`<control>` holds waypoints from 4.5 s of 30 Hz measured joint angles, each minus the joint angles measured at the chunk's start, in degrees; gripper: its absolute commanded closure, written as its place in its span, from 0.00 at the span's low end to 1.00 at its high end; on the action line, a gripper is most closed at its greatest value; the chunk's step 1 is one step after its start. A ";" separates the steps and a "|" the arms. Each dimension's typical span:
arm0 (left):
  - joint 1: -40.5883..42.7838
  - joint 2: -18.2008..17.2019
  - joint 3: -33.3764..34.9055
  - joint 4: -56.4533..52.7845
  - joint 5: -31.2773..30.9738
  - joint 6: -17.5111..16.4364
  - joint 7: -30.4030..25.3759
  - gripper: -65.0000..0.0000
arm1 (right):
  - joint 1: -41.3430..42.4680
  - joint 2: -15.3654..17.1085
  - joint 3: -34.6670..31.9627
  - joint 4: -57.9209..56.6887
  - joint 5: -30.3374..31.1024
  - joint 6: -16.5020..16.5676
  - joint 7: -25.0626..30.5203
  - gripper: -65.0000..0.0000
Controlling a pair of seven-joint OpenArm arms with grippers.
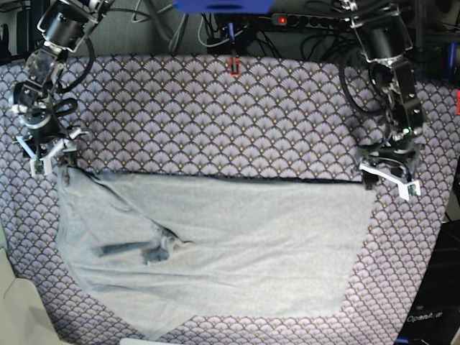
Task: Fold the T-shirt properly
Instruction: 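Grasp the folded edge with both grippers, then pull the held folded edge away from the shirt body with both grippers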
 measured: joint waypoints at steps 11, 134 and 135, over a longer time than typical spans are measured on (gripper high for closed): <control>-0.13 -0.04 0.00 -0.33 -0.22 -0.26 -0.04 0.33 | 3.10 1.73 -0.39 -7.26 0.66 -0.02 2.12 0.40; 22.29 0.68 -16.39 17.46 -0.87 -18.80 7.02 1.00 | -25.81 -5.95 11.26 5.90 -0.44 1.03 24.35 1.00; 22.73 0.70 -16.57 17.29 -0.81 -18.93 7.06 1.00 | -25.97 -5.99 11.26 5.90 -0.42 1.03 24.44 1.00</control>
